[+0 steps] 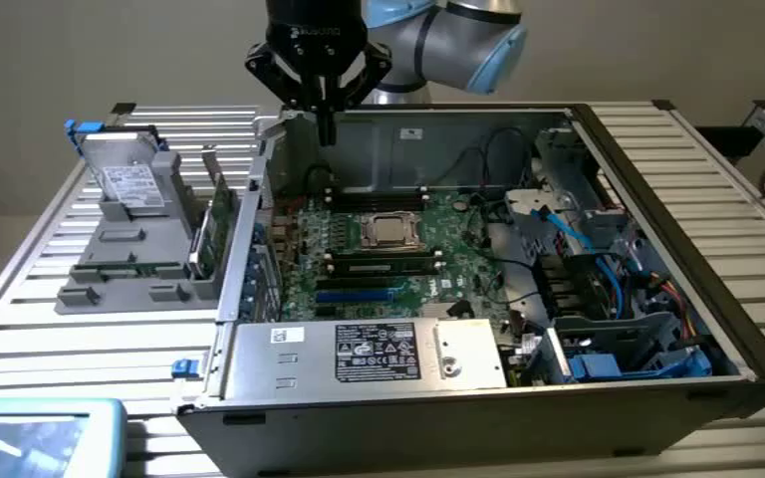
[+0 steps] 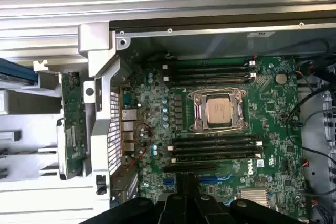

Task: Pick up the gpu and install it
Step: 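Reach for the gpu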

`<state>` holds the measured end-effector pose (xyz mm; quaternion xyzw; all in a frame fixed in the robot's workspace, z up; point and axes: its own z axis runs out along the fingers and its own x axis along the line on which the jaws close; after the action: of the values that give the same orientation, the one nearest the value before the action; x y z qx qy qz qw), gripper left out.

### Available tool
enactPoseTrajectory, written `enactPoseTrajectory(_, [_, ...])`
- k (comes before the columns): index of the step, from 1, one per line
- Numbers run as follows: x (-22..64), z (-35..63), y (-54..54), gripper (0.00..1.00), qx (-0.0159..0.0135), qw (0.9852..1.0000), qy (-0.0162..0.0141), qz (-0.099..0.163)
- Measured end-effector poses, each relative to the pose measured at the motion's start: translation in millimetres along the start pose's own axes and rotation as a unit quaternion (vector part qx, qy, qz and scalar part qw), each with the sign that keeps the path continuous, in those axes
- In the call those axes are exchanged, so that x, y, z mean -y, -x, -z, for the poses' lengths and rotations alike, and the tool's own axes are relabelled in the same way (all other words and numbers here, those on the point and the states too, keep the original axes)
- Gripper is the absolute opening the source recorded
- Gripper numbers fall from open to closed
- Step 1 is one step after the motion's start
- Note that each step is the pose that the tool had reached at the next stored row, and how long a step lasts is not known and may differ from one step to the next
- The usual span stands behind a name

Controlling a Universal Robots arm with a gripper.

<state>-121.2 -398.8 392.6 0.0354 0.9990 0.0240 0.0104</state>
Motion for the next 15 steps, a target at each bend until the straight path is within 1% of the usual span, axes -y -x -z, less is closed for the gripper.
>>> enactPoseTrajectory(11, [0.0,0.0,0.0,0.12,0.0000,1.0000,0.0000,0.000])
enactPoseTrajectory(13, [0.3,0.2,-3.7,0.12,0.0000,1.0000,-0.0001,0.000])
enactPoseTrajectory(15, [0.8,0.3,-12.0,0.12,0.0001,1.0000,0.0000,0.000])
